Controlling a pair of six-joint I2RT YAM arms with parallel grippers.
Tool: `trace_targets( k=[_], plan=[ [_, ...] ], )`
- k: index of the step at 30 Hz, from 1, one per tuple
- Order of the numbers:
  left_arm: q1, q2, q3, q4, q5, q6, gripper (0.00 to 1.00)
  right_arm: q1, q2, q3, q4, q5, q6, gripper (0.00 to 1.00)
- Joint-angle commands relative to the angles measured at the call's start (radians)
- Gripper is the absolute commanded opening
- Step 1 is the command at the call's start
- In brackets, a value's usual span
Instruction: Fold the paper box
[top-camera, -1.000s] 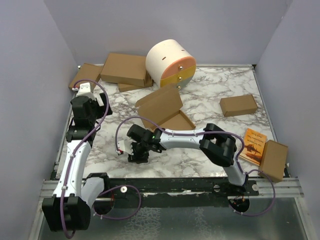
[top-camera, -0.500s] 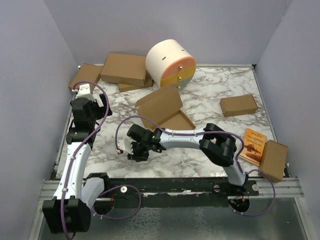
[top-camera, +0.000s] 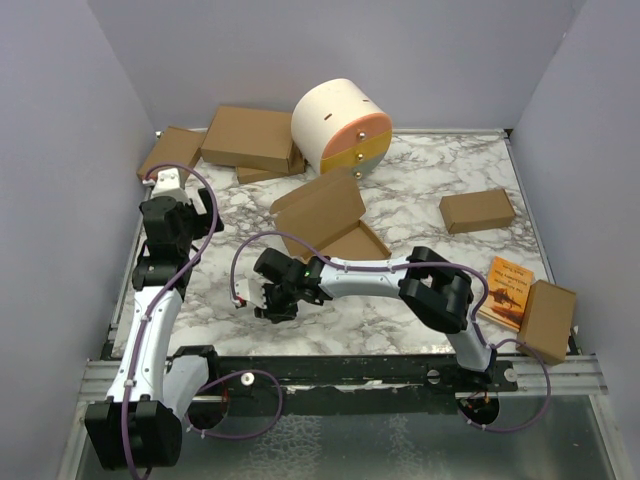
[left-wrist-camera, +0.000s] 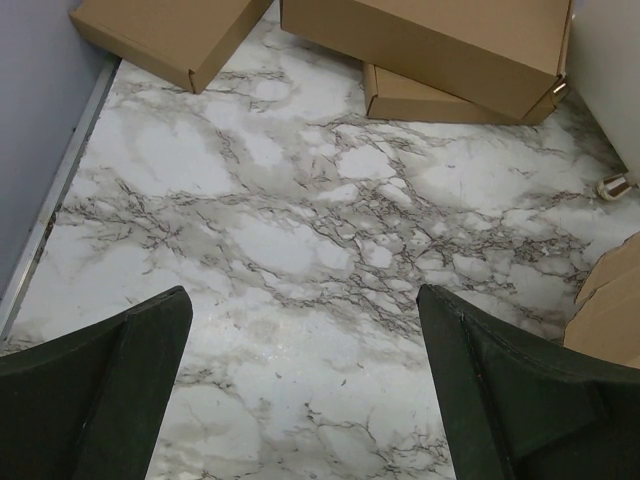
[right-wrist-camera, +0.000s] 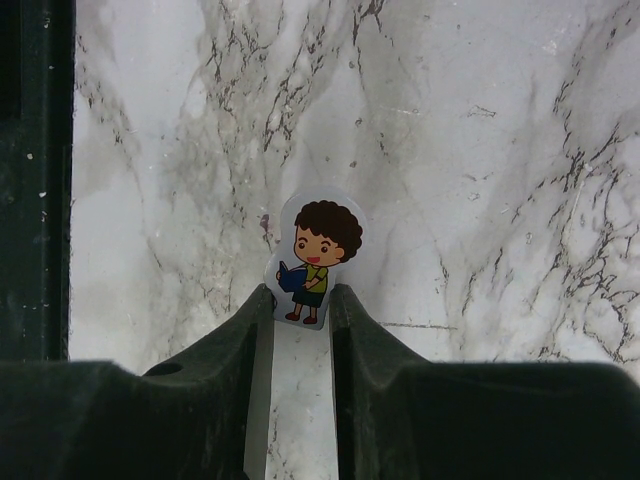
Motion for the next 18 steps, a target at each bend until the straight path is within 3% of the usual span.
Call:
trace_targets(
  k=[1,10,18],
  plan=[
    [0.006,-0.035,-0.012,0.026,-0.039,0.020,0.99,0.006,-0.045,0.015,0.008,-0.027,-0.021,0.10],
    [0.006,-0.062,-0.019,0.032,-0.062,0.027,0.98,-0.024,-0.144,0.017,-0.080,-0.146,-0.128,0.06],
    [0.006,-0.080,-0.024,0.038,-0.069,0.030,0.98,-0.146,-0.222,0.044,-0.319,-0.415,-0.351,0.06]
  ],
)
